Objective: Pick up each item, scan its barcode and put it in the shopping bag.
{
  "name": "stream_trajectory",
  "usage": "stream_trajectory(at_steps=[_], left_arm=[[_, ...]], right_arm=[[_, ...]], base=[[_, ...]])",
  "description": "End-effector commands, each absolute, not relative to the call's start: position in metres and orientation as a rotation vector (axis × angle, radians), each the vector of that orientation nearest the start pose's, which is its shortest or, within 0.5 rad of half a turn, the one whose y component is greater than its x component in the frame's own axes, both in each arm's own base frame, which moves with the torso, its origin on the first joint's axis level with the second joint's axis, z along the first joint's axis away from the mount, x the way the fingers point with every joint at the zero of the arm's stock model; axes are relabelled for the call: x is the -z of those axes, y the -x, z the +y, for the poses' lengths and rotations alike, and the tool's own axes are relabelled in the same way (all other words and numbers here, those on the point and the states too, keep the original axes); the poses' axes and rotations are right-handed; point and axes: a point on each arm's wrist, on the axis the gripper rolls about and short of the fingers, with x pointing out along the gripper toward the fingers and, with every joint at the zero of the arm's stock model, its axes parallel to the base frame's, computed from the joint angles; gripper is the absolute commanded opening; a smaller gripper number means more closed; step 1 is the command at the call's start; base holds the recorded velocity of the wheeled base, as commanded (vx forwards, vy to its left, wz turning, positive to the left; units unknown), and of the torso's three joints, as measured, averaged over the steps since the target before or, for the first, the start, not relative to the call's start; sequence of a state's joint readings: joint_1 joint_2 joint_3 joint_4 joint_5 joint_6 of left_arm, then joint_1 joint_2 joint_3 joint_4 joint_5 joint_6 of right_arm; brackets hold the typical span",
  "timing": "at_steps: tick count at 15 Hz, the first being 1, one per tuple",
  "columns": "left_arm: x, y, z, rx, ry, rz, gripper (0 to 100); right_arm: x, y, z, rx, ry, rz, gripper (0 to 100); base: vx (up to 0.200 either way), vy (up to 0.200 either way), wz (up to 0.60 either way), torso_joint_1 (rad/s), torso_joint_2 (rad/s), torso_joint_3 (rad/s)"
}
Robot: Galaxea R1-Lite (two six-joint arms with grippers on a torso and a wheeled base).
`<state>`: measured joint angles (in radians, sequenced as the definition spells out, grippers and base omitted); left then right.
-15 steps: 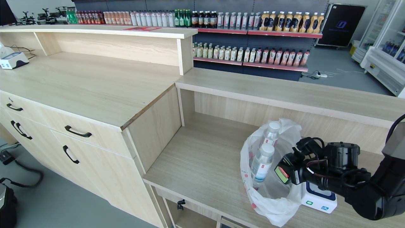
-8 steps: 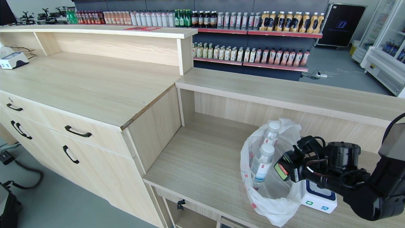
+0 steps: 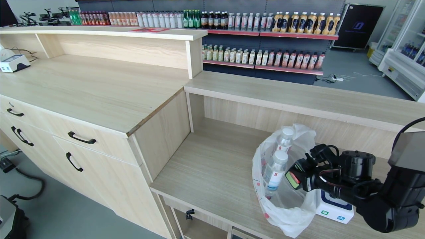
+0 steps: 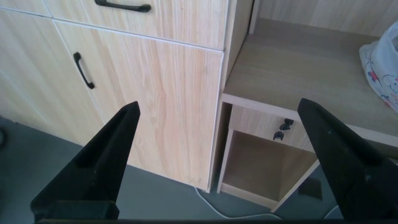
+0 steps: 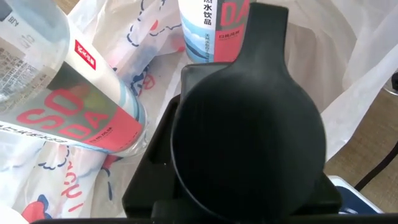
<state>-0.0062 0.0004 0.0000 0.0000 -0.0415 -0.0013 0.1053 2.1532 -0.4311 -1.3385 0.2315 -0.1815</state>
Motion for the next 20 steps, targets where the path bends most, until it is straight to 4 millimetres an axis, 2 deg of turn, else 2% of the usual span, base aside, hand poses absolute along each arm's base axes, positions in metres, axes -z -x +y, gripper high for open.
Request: stream_trajectory(at_steps=[1, 16, 17, 20], left_arm=[[-0.076, 0.023, -0.001, 0.048, 0.002, 0.002, 100], [-0.076, 0.023, -0.001, 0.048, 0.002, 0.002, 100], [-0.076, 0.023, -0.001, 0.048, 0.002, 0.002, 100], [-0.076, 0.023, -0.001, 0.048, 0.000, 0.002, 100]], right_arm=[[-0.026, -0.306, 0.038, -0.367, 0.153, 0.355, 0], [-0.016, -0.309, 0.038, -0.388, 0.154, 0.337, 0], [-0.015, -0.309, 0.038, -0.388, 0.154, 0.338, 100], [-0.015, -0.309, 0.039, -0.391, 0.154, 0.335, 100]], base=[[0.000, 0.000, 0.00, 0.000, 0.00, 0.000], [0.000, 0.000, 0.00, 0.000, 0.00, 0.000], [0.000, 0.000, 0.00, 0.000, 0.00, 0.000], [0.000, 0.000, 0.00, 0.000, 0.00, 0.000]])
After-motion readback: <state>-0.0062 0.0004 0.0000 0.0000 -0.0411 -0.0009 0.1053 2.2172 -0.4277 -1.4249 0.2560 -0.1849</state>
